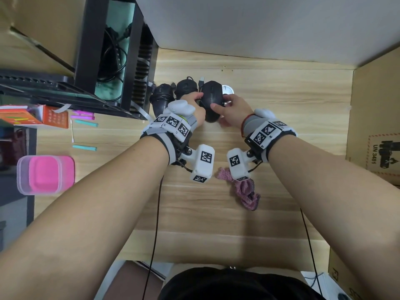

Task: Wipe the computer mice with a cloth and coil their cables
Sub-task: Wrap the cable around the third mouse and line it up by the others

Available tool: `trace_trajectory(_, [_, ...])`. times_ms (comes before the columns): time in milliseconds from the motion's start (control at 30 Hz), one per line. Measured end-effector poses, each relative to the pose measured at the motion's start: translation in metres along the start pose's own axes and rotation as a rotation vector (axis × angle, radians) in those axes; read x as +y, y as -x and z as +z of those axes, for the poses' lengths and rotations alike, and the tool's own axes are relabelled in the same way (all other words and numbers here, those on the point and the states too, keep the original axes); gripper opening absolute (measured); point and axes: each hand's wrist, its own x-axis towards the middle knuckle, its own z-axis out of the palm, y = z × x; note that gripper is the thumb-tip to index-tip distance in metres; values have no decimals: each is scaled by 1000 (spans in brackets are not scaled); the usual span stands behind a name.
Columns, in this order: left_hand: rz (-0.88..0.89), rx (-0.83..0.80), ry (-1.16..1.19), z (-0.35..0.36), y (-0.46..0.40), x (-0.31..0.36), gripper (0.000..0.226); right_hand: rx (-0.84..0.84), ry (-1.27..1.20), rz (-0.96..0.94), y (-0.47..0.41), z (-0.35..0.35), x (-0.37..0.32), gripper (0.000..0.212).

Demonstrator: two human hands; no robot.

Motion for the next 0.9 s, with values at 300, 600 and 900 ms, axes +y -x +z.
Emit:
trace_trajectory(300, [-22,183,94,5,34,10,44,26,46,51,24,-16,-3,34])
trace_trajectory(600, [-75,69,246,-12,86,35,20,-46,97,-45,80,-43,-38,11])
trace_trajectory(900, [111,198,337,-36,166,83,22,23,116,-225,151,-73,-77,10])
